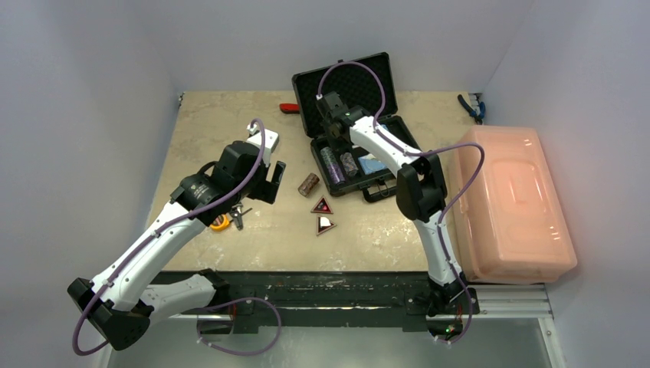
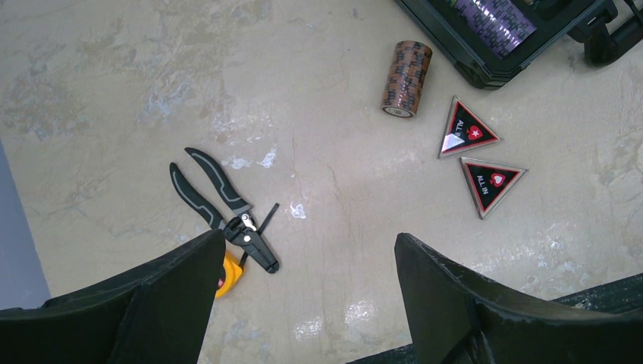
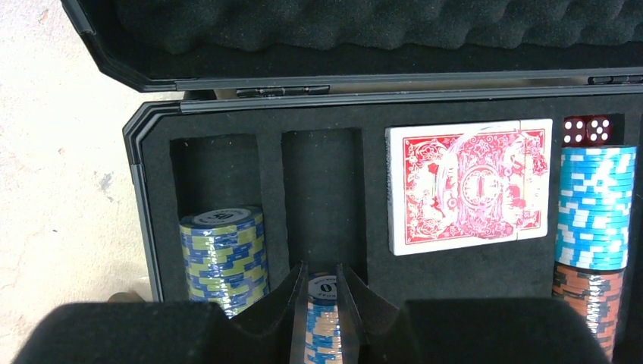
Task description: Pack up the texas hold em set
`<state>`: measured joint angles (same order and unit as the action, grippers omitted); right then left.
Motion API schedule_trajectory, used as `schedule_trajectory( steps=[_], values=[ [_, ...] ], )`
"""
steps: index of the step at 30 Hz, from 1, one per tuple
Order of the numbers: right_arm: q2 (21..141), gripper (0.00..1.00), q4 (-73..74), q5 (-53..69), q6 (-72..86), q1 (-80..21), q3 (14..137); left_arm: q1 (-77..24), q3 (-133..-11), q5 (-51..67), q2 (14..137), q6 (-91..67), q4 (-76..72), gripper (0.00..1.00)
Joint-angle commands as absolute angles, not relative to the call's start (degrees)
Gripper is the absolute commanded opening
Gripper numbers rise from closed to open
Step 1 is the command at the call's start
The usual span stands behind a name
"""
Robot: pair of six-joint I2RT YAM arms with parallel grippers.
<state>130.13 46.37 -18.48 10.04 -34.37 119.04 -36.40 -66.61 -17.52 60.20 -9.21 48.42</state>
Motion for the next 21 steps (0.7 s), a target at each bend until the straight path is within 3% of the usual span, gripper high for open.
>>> schedule_trajectory(
  steps=[1, 21],
  values=[
    [129.85, 0.24, 47.11, -18.7, 10.33, -34.25, 119.43, -36.38, -66.01, -17.4, 60.03, -8.22, 46.39, 0.82],
    [128.59, 0.23, 47.18, -17.81, 9.93, -34.25, 115.23, -36.34, -66.01, -17.4, 60.29, -8.09, 46.39, 0.81]
  ],
)
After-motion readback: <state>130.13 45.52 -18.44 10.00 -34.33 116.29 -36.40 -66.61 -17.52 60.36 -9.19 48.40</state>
